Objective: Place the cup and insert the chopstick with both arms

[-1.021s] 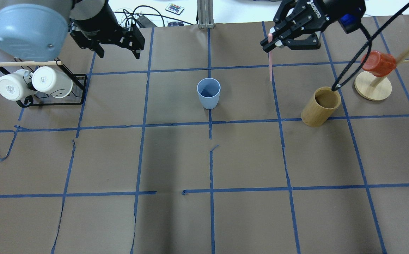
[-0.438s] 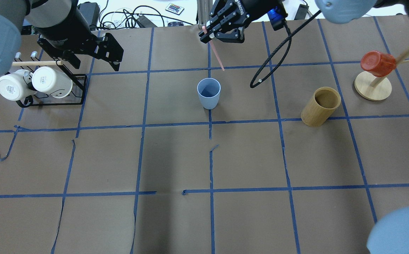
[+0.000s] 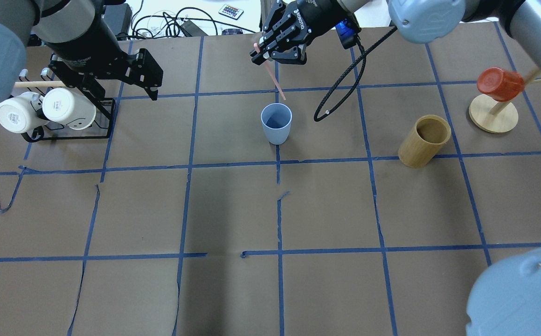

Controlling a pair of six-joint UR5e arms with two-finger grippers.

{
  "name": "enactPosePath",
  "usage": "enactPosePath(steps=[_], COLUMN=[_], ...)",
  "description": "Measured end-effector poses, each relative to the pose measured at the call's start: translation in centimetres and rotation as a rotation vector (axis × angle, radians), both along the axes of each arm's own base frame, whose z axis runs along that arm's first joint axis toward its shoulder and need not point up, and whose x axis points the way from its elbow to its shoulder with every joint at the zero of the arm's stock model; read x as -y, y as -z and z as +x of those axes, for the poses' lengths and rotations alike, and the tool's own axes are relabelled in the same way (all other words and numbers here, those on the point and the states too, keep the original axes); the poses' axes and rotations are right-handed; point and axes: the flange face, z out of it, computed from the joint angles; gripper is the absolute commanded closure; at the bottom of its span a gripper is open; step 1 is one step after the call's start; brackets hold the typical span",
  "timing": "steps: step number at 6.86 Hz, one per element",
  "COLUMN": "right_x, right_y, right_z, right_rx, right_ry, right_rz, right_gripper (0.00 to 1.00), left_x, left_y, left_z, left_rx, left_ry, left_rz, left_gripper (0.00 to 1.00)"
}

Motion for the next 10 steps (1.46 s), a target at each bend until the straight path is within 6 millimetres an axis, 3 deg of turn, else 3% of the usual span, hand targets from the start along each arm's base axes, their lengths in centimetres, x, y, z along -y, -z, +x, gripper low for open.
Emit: enactPosePath(steps=[3,4,5,10], right_x=[-0.6,-0.7,-0.7,-0.9], right_y=[2.6,2.9,3.0,2.0], right_z=[0.5,0.6,0.5,0.0], right_rx=[0.054,0.059,0.058,0.002], right_ry=[-0.002,-0.004,-0.005,-0.001], right_rz=[0.056,0.058,0.053,0.024], right_gripper=[1.00,0.13,0.00,0.00], left_x=[0.1,0.1,0.1,0.3], left_y=[0.3,0.3,0.3,0.3], left_z=[0.1,0.1,0.1,0.1], left_rx=[-0.002,-0.002,-0.002,-0.003], left_ry=[-0.002,-0.002,-0.002,-0.007], left_rz=[0.008,0.008,0.008,0.005], left_gripper=[0.00,0.00,0.00,0.00])
